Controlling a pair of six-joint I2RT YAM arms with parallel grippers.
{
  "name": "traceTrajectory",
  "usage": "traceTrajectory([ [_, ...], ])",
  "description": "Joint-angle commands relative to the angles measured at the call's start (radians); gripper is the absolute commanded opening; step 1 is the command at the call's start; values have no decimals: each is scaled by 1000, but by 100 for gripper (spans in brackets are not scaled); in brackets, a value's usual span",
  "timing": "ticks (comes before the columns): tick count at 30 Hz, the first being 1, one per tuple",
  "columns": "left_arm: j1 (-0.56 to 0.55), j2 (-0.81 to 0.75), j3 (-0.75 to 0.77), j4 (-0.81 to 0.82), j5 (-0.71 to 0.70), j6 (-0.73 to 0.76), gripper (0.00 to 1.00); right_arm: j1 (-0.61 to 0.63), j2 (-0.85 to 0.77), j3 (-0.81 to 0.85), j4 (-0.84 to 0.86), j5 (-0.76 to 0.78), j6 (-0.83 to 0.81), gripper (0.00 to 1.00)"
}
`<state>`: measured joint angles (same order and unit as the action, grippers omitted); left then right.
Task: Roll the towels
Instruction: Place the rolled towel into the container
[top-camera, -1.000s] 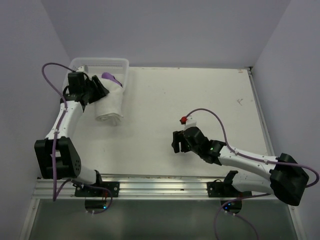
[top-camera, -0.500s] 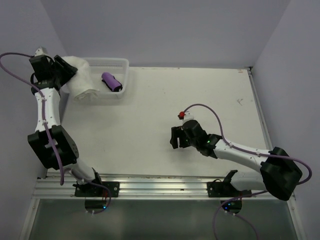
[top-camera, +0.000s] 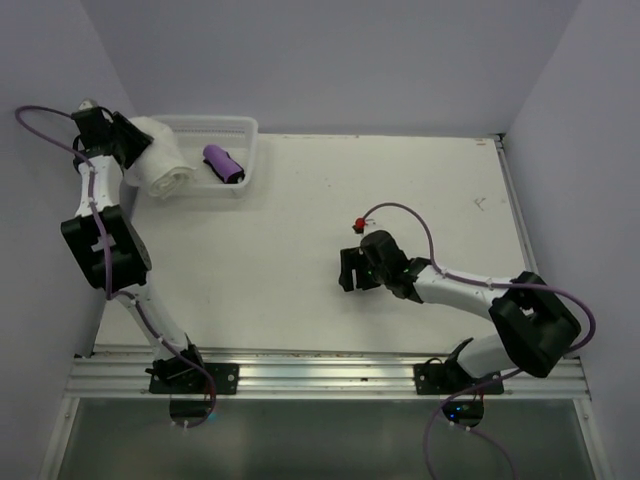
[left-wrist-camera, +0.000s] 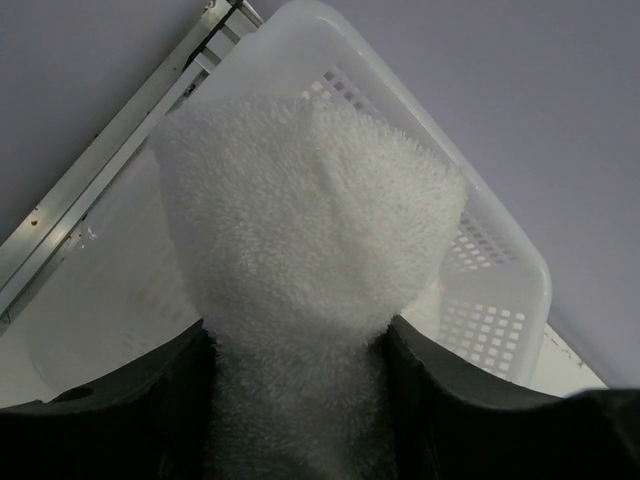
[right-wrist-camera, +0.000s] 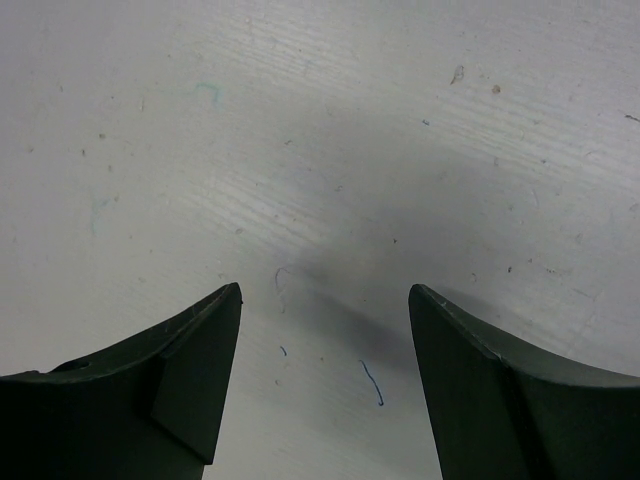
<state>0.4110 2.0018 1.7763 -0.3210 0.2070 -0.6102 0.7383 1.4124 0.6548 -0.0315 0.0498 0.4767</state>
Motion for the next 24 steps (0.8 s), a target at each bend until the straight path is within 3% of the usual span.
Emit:
traceTrajectory([
  [1, 3, 26, 83, 85, -31, -34, 4, -22, 34, 52, 54, -41, -16, 72],
  [24, -35, 242, 130, 237, -66, -82, 5, -59, 250, 144, 88, -110, 7, 71],
])
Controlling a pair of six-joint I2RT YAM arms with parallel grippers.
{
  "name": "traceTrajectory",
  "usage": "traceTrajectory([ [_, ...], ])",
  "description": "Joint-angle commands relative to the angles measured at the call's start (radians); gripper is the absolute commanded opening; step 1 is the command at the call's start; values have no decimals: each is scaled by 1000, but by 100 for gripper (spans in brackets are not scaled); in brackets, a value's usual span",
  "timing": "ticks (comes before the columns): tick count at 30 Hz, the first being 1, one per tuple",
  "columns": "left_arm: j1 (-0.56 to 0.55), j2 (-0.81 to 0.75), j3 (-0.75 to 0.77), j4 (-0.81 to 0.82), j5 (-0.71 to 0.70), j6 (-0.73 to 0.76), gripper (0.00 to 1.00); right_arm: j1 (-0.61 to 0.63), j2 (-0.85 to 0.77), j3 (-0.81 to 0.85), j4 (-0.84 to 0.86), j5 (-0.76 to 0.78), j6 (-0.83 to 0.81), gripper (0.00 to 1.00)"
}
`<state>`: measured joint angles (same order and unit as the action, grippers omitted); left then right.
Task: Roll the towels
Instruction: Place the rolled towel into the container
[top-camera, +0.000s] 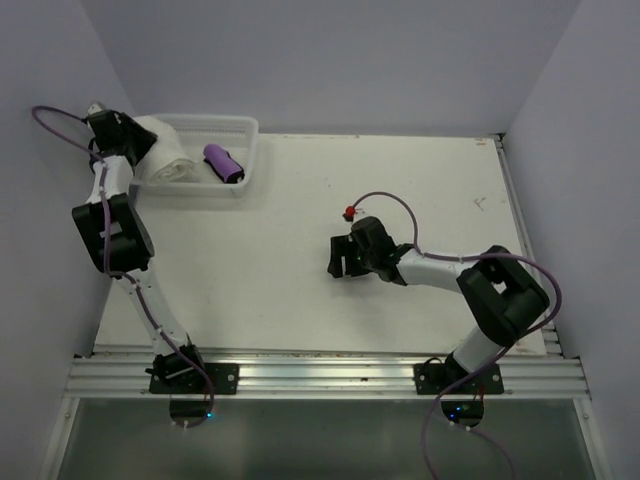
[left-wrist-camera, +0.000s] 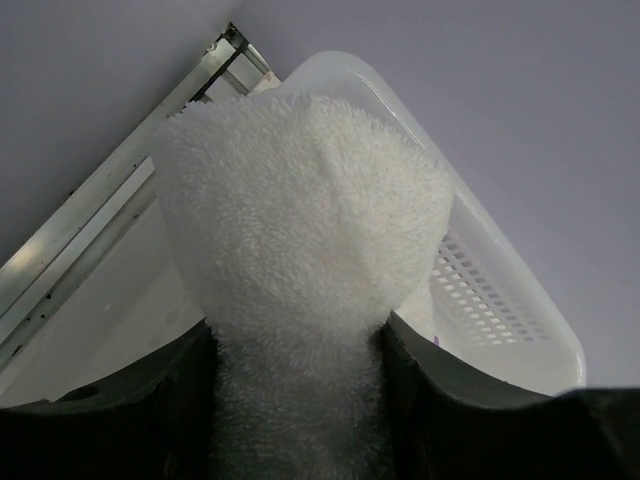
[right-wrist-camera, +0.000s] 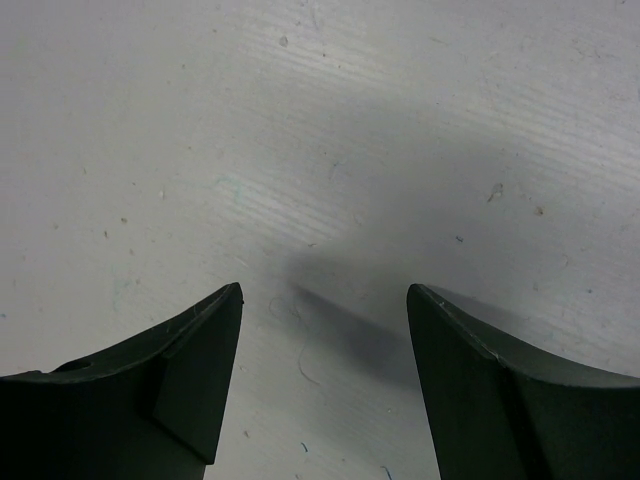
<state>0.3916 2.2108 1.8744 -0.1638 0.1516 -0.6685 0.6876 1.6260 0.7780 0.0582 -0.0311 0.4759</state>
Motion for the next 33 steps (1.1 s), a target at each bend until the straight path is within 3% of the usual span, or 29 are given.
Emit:
traceTrajectory([
  [1, -26, 38, 38, 84, -14, -26, 5, -10, 40, 24, 0, -30, 7, 71],
  [14, -62, 139, 51, 104, -32, -25, 5, -22, 74, 24, 6, -52, 18, 70],
  [20, -83, 162, 54, 125, -32, -29, 14, -23, 94, 26, 14, -61, 26, 70],
  [23, -89, 156, 39, 144, -29, -29, 28, -23, 97, 27, 11, -58, 23, 70],
  [24, -91, 156, 34, 147, -32, -31, 37, -23, 97, 27, 11, -58, 23, 70],
  [27, -92, 144, 20, 147, -34, -26, 53, -23, 97, 30, 9, -58, 23, 70],
  [31, -94, 127, 17, 147, -38, -10, 66, -23, 87, 35, 6, -58, 26, 70],
  [33, -92, 107, 17, 141, -43, 6, 77, -23, 78, 38, 2, -59, 24, 70],
])
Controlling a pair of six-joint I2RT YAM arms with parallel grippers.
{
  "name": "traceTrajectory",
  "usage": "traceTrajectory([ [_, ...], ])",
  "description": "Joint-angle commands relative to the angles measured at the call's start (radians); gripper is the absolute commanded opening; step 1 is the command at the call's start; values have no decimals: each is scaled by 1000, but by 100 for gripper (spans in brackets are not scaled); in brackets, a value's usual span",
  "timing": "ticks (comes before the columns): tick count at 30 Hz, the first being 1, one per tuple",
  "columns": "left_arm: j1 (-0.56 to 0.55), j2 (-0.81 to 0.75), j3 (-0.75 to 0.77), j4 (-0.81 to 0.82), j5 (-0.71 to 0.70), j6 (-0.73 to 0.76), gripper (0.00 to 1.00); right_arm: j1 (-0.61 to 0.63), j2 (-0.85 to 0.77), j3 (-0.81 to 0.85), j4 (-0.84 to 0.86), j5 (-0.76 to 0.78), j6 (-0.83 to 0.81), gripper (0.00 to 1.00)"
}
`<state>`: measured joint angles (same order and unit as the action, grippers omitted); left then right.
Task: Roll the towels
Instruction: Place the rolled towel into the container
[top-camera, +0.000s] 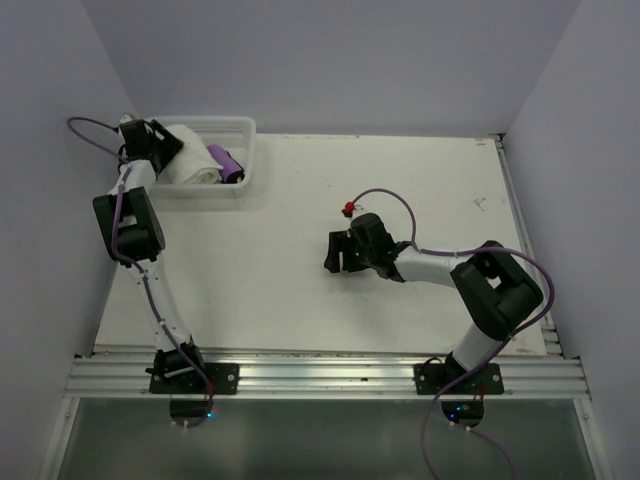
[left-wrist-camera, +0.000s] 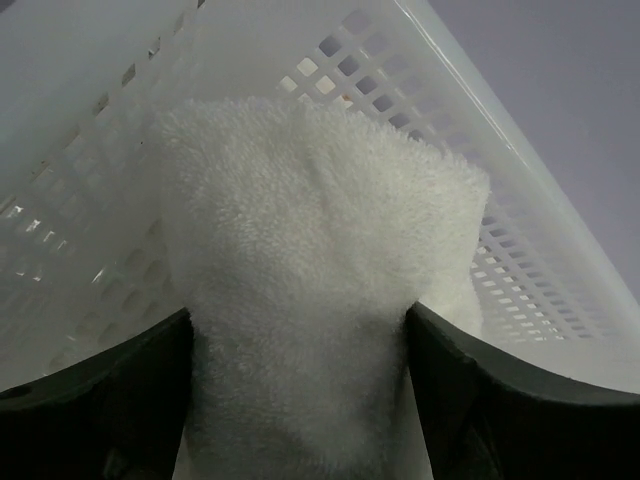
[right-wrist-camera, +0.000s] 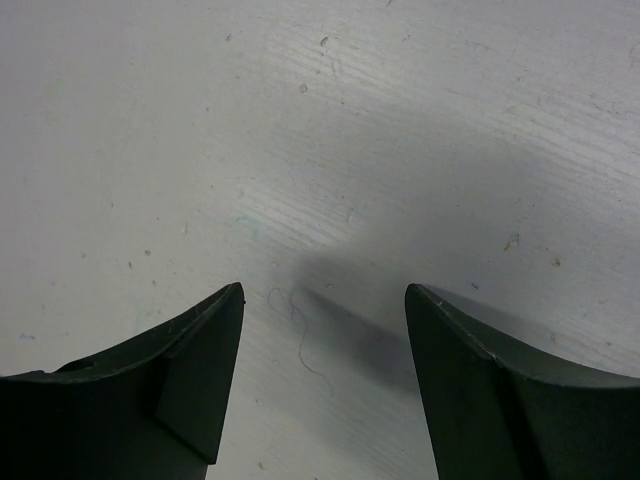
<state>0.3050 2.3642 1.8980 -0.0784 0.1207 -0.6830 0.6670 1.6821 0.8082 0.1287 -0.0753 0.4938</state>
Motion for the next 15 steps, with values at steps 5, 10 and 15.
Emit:
traceTrajectory([
  [5, -7, -83, 18, 11, -35, 52, 95, -1, -5, 0, -75, -14, 6, 70],
  [10, -7, -120, 47, -33, -41, 77, 100, -3, -47, -3, -92, -9, 3, 70],
  [15, -6, -146, 173, -136, -35, 147, 100, -3, -78, 19, -126, -11, -20, 72],
])
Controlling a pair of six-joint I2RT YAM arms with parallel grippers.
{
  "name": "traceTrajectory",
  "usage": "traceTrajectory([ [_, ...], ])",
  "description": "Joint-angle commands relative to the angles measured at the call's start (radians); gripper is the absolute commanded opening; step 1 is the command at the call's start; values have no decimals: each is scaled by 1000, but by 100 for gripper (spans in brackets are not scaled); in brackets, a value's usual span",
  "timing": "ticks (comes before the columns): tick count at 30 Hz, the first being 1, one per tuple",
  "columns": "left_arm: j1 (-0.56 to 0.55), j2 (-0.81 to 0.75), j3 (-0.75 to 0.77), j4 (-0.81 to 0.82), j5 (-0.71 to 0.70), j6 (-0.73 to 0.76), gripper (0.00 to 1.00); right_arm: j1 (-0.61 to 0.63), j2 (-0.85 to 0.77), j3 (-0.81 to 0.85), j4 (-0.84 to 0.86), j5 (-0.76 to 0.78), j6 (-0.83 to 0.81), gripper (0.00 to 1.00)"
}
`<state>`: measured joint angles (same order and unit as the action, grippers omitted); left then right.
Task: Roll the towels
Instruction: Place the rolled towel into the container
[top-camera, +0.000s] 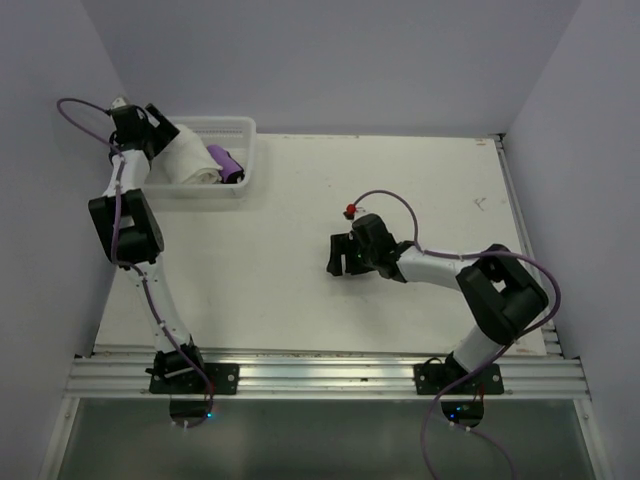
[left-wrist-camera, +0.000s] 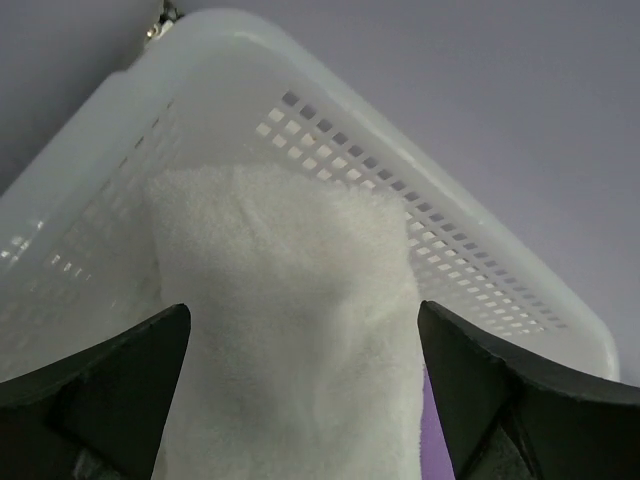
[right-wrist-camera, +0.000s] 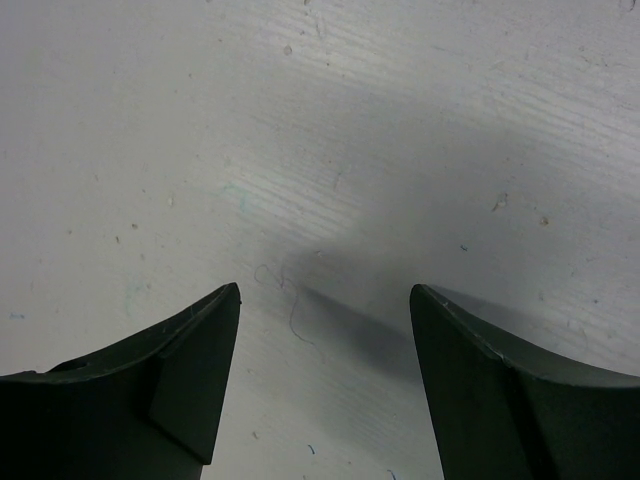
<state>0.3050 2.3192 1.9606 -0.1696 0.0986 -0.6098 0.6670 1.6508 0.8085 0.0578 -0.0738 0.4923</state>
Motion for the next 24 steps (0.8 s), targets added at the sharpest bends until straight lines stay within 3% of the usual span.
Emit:
traceTrajectory([
  [1, -6, -112, 116, -50, -8, 81, 100, -3, -51, 26, -55, -14, -21, 74],
  [5, -9, -202, 136, -96, -2, 110, 100, -4, -80, 66, -116, 5, -46, 77],
  [8, -12, -324, 40, -90, 21, 119, 100, -4, -114, 128, -189, 35, -81, 79],
  [16, -122, -711, -433, 11, 108, 165, 100, -10, -207, 248, -387, 72, -115, 84],
  [21, -233, -1013, -721, 53, 121, 154, 99, -21, -336, 228, -472, 190, -103, 89],
  [24, -288, -1171, -914, 53, 81, 203, 99, -46, -397, 261, -568, 265, -68, 97],
])
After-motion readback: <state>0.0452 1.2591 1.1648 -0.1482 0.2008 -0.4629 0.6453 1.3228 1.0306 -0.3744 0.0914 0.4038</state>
